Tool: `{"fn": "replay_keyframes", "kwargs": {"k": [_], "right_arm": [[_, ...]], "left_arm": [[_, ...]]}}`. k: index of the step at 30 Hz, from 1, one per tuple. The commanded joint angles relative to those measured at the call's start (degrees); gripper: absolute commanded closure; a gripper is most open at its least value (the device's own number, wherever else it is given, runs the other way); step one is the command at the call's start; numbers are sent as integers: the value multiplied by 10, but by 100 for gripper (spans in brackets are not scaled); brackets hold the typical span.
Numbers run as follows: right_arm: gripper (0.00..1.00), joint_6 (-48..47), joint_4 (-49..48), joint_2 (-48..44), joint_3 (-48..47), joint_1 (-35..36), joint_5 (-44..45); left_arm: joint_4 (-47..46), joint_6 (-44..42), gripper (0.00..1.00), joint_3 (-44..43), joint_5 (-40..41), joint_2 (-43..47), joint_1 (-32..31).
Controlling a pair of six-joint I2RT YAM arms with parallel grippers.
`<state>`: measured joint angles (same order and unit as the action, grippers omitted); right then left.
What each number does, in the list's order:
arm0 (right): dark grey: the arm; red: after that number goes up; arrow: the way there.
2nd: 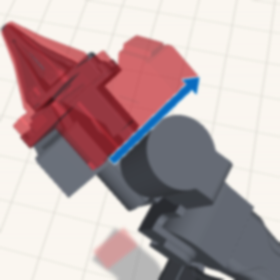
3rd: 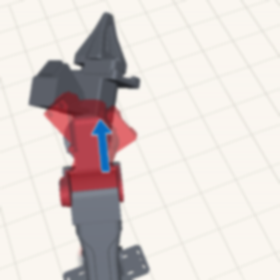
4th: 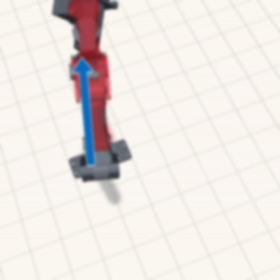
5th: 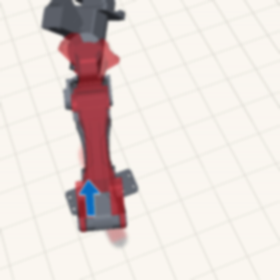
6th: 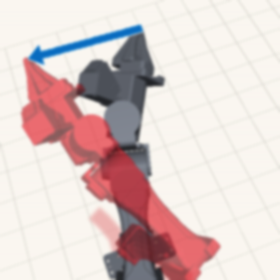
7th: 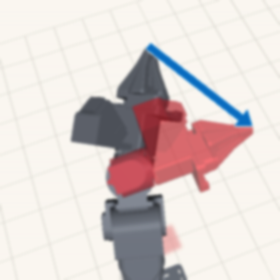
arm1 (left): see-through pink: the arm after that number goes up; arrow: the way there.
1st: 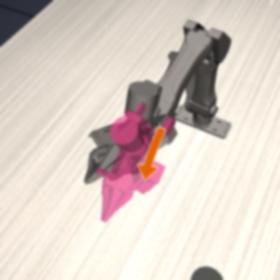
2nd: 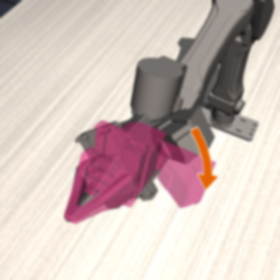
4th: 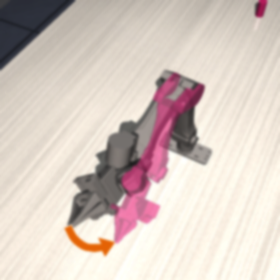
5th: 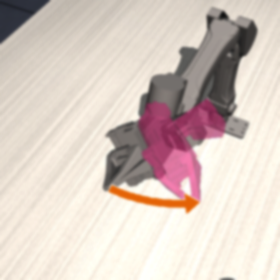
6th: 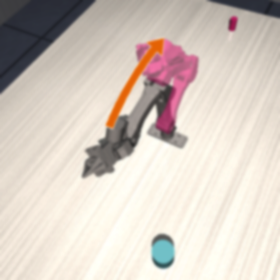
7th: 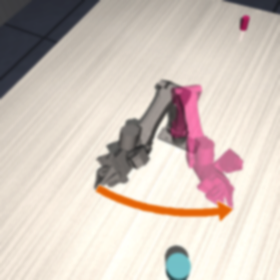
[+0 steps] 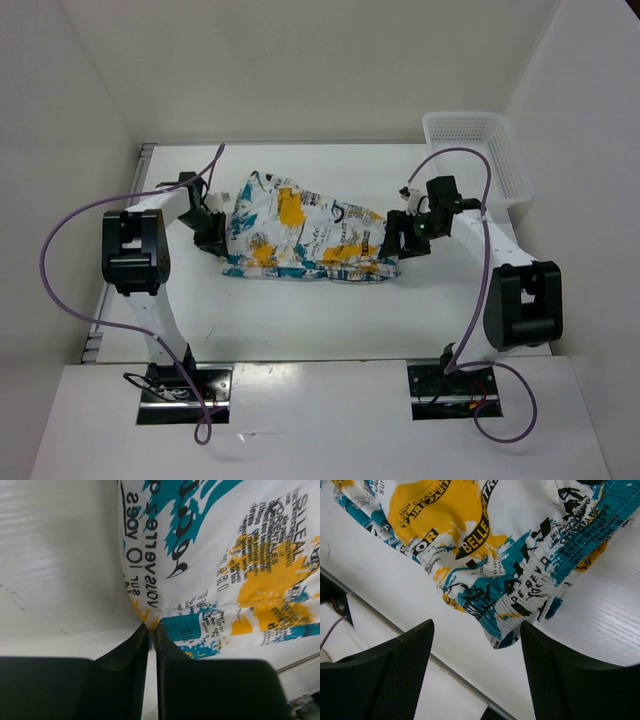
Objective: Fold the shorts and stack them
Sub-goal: Fold the shorts
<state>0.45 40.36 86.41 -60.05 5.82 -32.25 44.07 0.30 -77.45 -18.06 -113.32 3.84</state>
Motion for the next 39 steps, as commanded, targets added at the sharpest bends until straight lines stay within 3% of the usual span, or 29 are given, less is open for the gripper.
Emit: {"fn": "replay_keyframes", "kwargs": {"k": [1, 6, 10, 13, 14, 18, 27, 33, 39], "right_arm": [[25, 14, 21, 8, -29, -3, 6], [30, 25, 16, 34, -29, -3, 17], [45, 30, -4, 63, -12, -3, 7], [65, 30, -11, 72, -12, -3, -4], [80, 30, -11, 72, -12, -3, -9], [100, 5, -11, 51, -25, -3, -9], [100, -144, 52, 42, -112, -45, -25], [100, -273, 140, 60, -136, -51, -33], [100, -287, 147, 60, -130, -20, -28]], "left_arm": [[13, -3, 88, 3, -37, -7, -2], [18, -3, 93, -9, -37, 5, -2], [25, -3, 93, -32, -37, 10, -2], [30, -3, 91, -38, -37, 21, -2], [30, -3, 91, -38, -37, 27, -2], [42, -3, 91, -55, -31, 50, 4], [52, -3, 91, -86, 3, 68, 4], [58, -3, 73, -80, 8, 74, 4], [52, -3, 71, -44, -16, 74, 4]]}}
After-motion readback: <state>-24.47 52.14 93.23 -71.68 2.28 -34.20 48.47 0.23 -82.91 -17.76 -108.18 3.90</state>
